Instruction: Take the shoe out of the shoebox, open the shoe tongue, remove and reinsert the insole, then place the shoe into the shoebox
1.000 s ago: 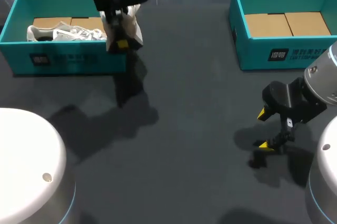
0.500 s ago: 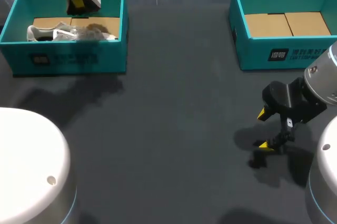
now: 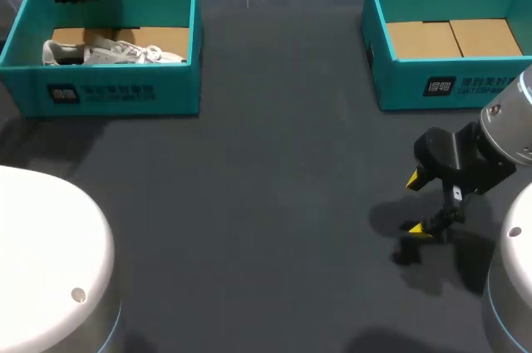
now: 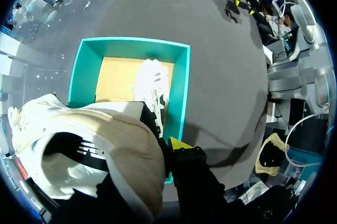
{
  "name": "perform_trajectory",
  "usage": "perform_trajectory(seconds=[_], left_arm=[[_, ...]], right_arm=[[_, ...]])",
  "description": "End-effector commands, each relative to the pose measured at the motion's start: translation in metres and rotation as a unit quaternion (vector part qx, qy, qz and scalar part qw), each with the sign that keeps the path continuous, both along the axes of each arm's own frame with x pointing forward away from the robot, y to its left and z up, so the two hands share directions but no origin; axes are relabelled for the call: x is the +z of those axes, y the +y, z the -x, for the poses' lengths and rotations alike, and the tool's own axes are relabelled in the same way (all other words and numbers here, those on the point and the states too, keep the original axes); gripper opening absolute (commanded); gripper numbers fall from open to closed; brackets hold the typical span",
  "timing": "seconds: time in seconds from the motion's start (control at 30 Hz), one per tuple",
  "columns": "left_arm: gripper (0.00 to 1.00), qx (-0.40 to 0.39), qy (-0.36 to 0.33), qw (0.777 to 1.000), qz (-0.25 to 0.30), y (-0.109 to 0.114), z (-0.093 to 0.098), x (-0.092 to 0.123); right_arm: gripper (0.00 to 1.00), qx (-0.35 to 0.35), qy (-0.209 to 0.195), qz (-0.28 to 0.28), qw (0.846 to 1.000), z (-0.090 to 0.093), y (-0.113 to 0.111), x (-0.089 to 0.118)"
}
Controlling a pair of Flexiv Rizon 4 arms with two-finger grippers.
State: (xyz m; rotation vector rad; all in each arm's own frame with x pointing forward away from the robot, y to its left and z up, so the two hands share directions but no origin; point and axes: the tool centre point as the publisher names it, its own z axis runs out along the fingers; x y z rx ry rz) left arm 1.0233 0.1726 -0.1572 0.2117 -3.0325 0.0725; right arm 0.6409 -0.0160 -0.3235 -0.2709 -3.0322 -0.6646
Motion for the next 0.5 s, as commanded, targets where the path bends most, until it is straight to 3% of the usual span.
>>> perform_trajectory(seconds=[0.03,0.33,0.5], left_arm=[[0.00,-0.002,0.027,1.000,0.001,-0.001,-0.007,0.003],[0.00,-0.004,0.031,1.000,0.001,0.000,-0.008,0.001],[0.00,-0.012,0.029,0.999,-0.007,0.026,-0.032,-0.002]], right_arm=[[1.00,-0.001,-0.001,0.001,1.000,0.002,0.000,0.000],[1.00,-0.001,-0.001,0.001,1.000,0.002,0.000,0.000],[1.00,-0.001,-0.001,0.001,1.000,0.002,0.000,0.000]])
